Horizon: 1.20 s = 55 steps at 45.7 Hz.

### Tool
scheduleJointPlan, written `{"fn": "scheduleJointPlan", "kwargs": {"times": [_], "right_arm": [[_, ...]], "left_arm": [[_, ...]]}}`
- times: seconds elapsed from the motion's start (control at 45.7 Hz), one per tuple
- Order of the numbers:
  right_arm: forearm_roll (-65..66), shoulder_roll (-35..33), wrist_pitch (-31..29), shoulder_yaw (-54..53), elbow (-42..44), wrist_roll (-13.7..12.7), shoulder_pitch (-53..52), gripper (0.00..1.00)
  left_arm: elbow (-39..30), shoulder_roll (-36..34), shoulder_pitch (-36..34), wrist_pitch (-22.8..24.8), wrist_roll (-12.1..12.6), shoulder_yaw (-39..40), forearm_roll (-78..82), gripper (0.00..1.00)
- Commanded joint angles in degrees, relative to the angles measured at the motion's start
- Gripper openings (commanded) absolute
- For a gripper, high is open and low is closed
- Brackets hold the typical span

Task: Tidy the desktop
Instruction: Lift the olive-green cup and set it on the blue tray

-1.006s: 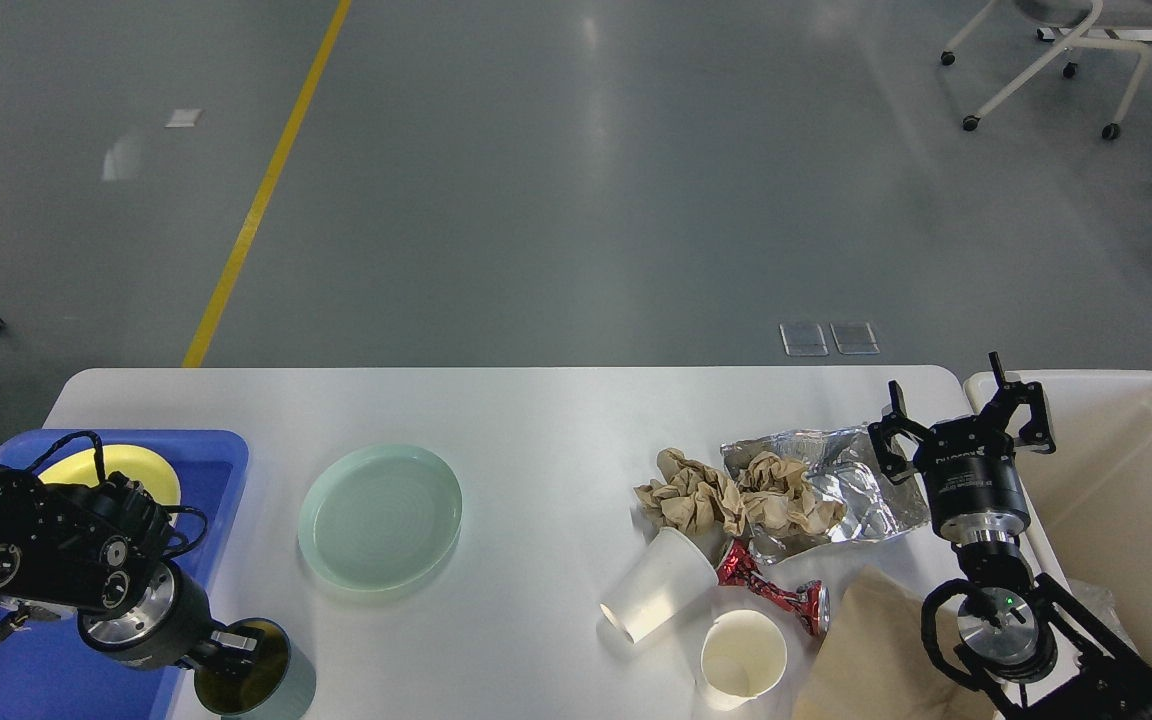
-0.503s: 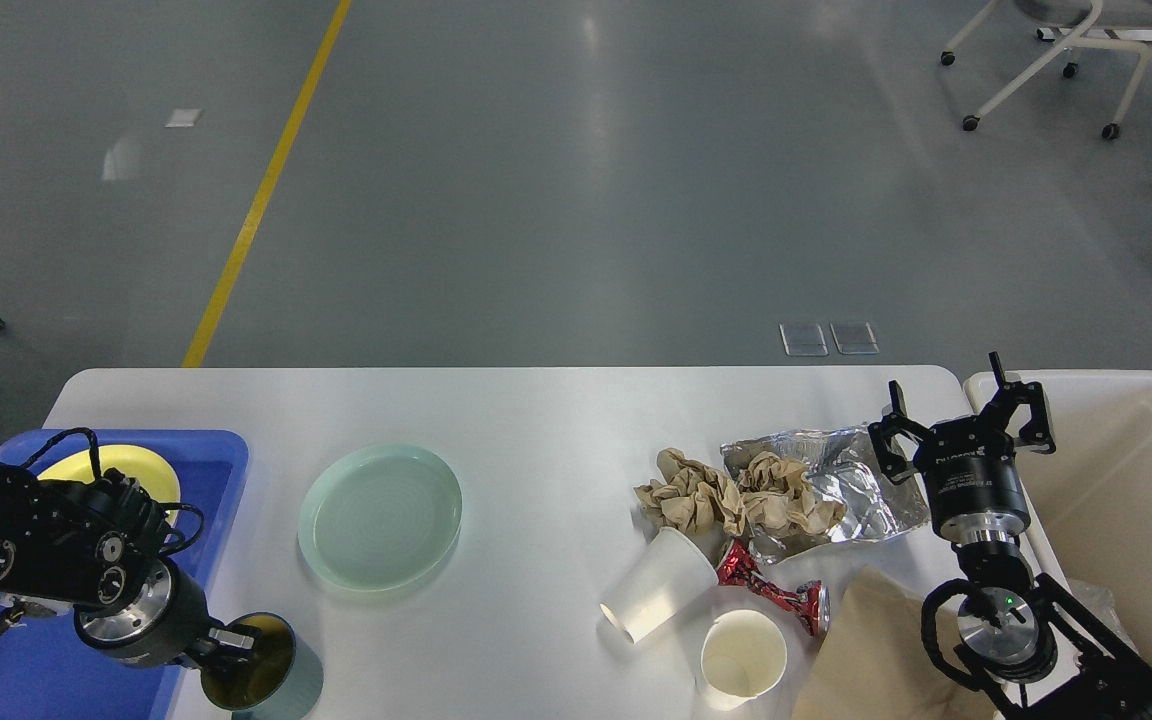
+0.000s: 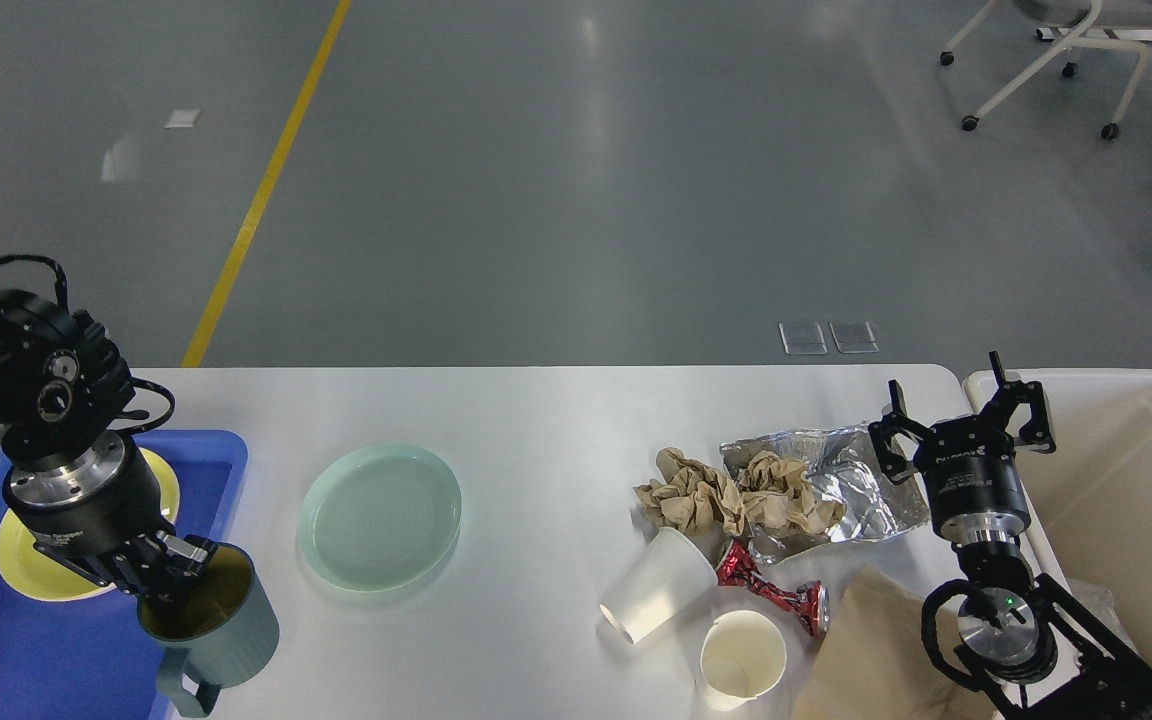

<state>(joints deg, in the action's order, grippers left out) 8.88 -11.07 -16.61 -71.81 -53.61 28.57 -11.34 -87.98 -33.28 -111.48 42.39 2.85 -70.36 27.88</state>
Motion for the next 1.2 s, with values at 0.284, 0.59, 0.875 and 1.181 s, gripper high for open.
{"fn": "scheduleJointPlan", "kwargs": {"times": [0.284,0.59,0.875,1.181], "right_arm": [[0.0,0.0,0.0,0.0,0.0,0.08,0.0,1.0],[0.0,0.0,0.0,0.0,0.0,-0.01,0.0,1.0],[0.0,0.0,0.0,0.0,0.0,-0.01,0.0,1.0],[0.0,0.0,0.0,0.0,0.0,0.08,0.0,1.0]], "left_arm": [[-8.17,0.94,-32.83,10.17,0.05,-11.02,-6.87,0.0],[-8.79,0.85,-34.86,9.73,-0.04,-14.45,-9.51,0.0],[-2.29,-11.62,-28.89,9.38,0.4,-18.76,-5.04,0.0],[8.34,-30.44,-9.39,8.68,-0.74,-8.23,12.28,0.0]]}}
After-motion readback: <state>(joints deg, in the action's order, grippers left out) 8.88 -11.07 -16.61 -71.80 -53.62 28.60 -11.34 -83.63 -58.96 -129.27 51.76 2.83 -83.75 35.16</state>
